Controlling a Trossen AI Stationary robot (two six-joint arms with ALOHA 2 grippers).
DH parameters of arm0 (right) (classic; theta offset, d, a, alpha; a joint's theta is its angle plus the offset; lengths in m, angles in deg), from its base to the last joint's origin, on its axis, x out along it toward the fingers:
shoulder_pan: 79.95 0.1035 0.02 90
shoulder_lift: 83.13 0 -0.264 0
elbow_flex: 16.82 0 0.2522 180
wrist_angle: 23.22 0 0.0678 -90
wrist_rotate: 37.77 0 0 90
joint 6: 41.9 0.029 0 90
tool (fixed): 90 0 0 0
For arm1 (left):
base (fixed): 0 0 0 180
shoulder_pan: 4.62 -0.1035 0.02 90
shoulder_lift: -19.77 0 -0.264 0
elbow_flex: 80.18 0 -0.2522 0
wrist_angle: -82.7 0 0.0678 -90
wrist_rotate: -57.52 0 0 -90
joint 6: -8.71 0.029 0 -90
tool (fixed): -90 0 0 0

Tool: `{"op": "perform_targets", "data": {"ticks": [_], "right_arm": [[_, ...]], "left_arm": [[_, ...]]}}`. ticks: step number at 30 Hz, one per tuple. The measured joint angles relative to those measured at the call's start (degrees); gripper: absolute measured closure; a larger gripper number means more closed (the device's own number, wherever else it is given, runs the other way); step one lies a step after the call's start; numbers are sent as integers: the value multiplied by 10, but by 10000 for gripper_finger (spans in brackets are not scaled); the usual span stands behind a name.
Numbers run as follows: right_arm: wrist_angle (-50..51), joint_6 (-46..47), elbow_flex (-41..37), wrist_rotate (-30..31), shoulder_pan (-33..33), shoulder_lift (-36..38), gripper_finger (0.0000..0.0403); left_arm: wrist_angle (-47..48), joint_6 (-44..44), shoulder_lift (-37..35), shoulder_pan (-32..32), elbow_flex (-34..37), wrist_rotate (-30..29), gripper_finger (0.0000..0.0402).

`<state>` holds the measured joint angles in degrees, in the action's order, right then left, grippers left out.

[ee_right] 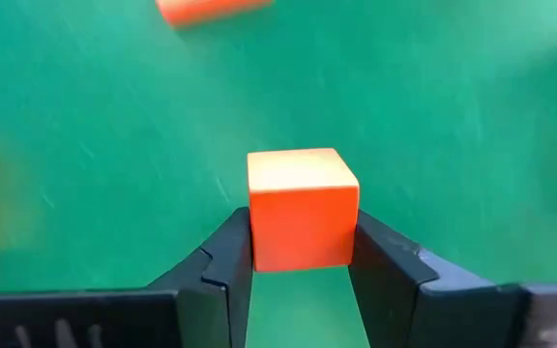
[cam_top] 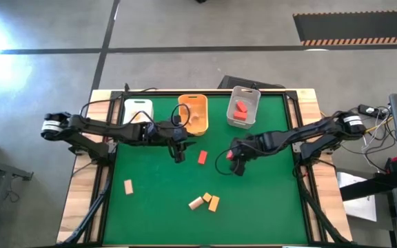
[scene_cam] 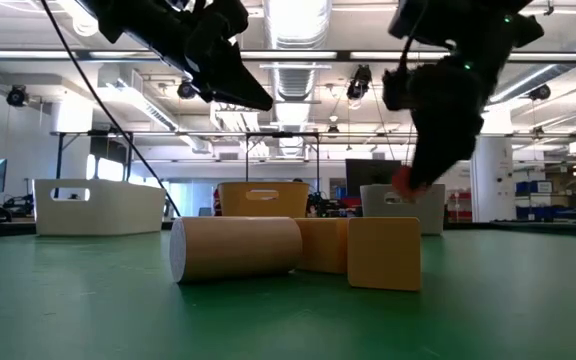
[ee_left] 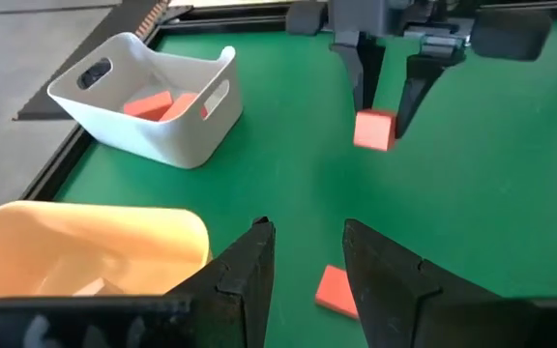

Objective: Sort & place blocks by color
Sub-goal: Put the orange block into the light gray bin

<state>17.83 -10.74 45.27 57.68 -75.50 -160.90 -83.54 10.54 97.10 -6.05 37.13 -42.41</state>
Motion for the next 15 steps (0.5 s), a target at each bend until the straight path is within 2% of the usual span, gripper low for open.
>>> {"op": "perform_targets", "data": {"ticks": [8,15], "right_arm": [[-97,-73,0,46,-1,12,272],[-116,-94,0,51,-2,10,276]], "left_arm": [[-6,0,2,0,0,0,292],[-15,0,4,0,0,0,292]]}}
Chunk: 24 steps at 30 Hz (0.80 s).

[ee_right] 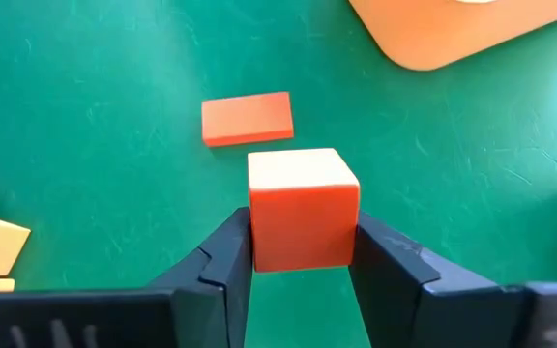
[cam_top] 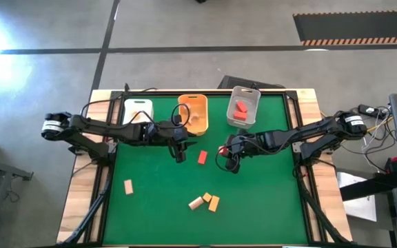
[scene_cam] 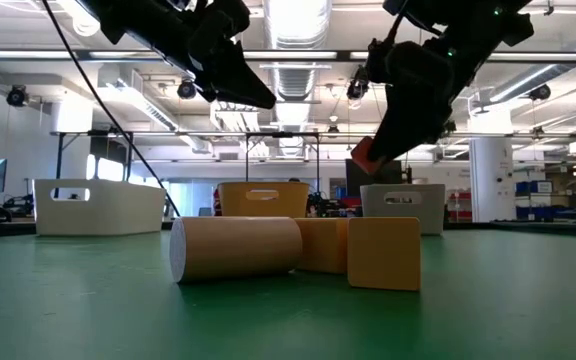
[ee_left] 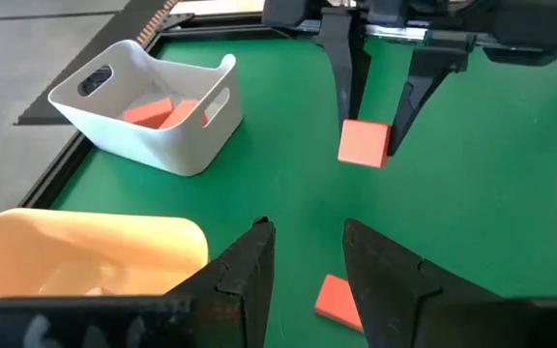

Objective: Sort & place blocks by color
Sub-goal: Put the orange block into the light gray bin

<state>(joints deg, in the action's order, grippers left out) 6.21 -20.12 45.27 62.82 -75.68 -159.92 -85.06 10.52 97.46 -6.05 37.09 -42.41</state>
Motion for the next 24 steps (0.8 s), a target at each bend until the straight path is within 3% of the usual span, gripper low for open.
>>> {"op": "perform_targets", "data": {"ticks": [12,24], "right_arm": [[-6,0,0,41,-12,11,275],[80,26,60,87,-142,74,274]], "left_arm": [[-1,0,0,0,0,0,292],[-2,0,0,0,0,0,292]]}}
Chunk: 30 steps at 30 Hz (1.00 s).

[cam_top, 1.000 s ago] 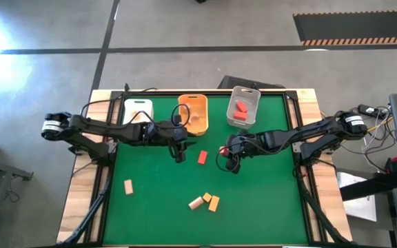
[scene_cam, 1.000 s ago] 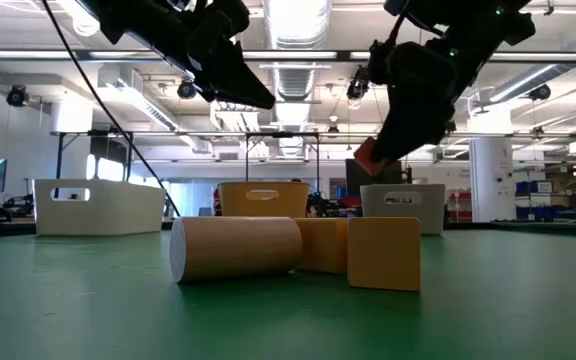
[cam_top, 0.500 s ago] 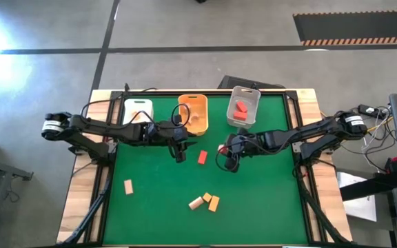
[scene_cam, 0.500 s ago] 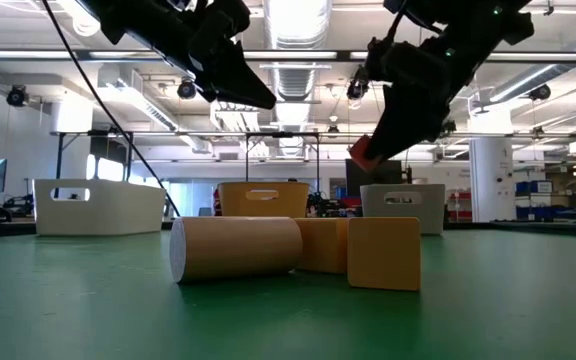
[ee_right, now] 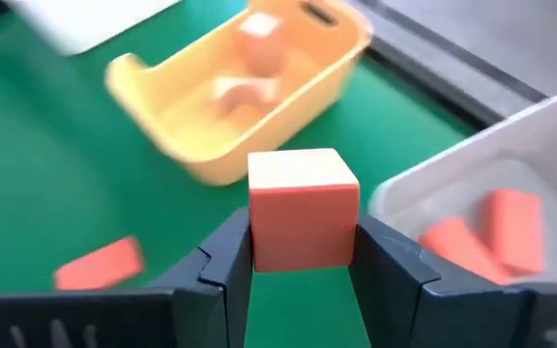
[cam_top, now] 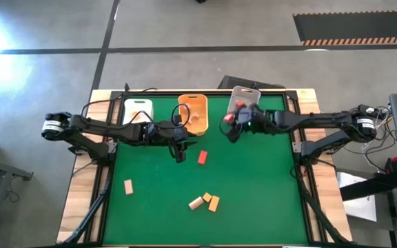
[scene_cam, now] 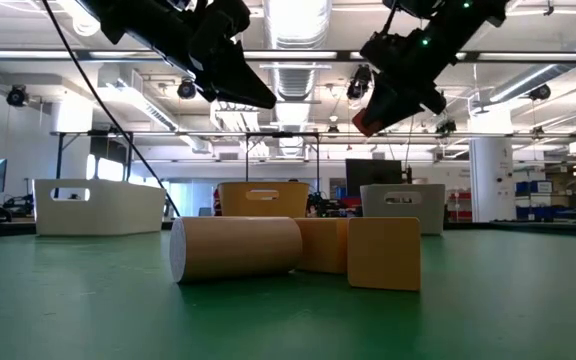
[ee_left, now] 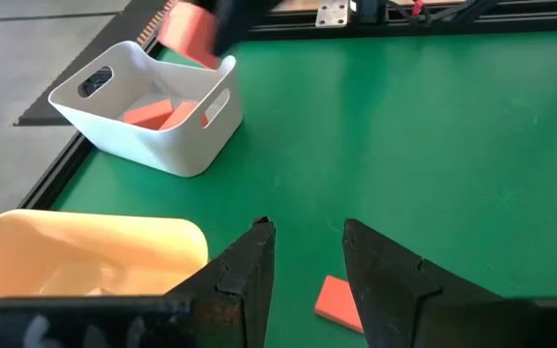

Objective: Sort & place blocks by color
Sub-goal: Put the orange block into the light gray bin

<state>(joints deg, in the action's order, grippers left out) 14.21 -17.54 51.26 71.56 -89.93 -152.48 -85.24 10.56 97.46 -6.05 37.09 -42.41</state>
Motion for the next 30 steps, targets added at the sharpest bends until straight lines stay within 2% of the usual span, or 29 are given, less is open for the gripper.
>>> {"op": "perform_targets", "data": {"ticks": [11,18,24,30], "right_arm": [[163,-55,116,-7,-200,-95,274],[204,-80,141,-89,-313,-176,274],[204,-90,141,-90,-348,-233,268],[202,-100,148,-61,-348,-253,232]], "left_arm": [[-2,0,0,0,0,0,292],[-2,3,0,0,0,0,292],[-3,3,0,0,0,0,292],[-3,3,0,0,0,0,292]]}}
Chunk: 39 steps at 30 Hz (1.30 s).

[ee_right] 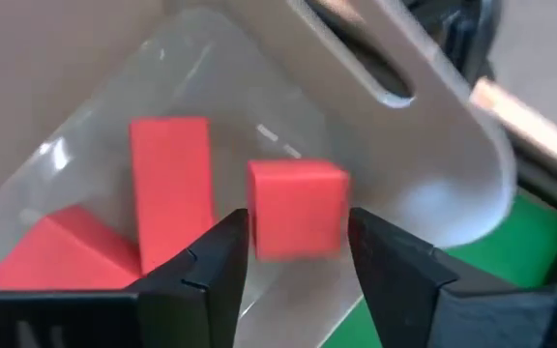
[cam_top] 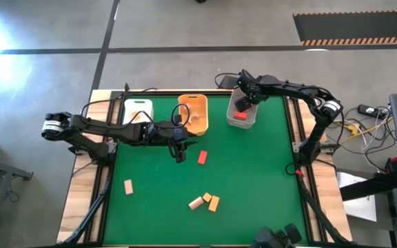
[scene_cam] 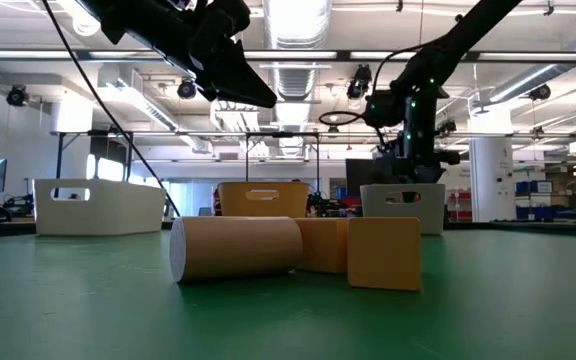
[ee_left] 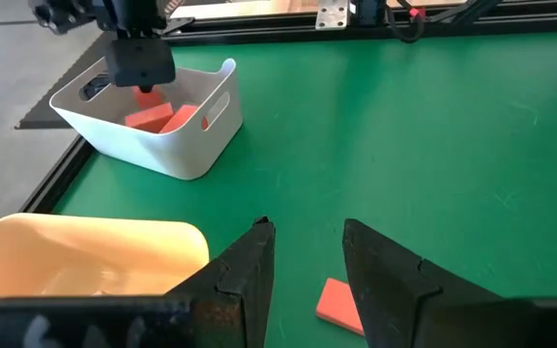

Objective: Sort & place blocks by color
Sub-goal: Put the orange block into the light gray bin, then put the brown block into the yellow bin

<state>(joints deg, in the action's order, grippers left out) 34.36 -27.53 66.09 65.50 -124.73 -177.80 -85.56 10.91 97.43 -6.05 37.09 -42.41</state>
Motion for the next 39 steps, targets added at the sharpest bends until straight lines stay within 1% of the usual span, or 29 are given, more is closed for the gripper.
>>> {"op": "perform_targets", "data": {"ticks": [5,11,16,18,20,22,28,30,32,35,39], "right_arm": [[0,0,6,3,0,7,214],[2,7,8,0,10,47,217],[9,16,4,-2,57,101,227],[4,17,-4,1,89,128,231],[-24,21,-17,3,127,154,235],[-75,22,-37,3,168,179,238],[-293,-27,-113,3,283,240,245],[-340,-50,-131,2,315,252,246],[-369,-64,-141,2,339,264,246],[-386,-84,-145,3,364,276,246],[-385,-104,-145,3,374,283,246]], "left_arm": [[0,0,0,0,0,0,292],[0,0,0,0,0,0,292],[0,-5,0,0,0,0,292],[-1,-31,0,1,0,0,292],[-1,-75,-1,7,0,0,292],[1,-118,-1,24,0,0,292],[29,-181,2,107,8,0,292],[55,-223,0,130,8,1,292],[91,-294,0,148,8,3,292],[174,-430,0,175,8,23,292],[319,-636,0,226,8,71,292]]}}
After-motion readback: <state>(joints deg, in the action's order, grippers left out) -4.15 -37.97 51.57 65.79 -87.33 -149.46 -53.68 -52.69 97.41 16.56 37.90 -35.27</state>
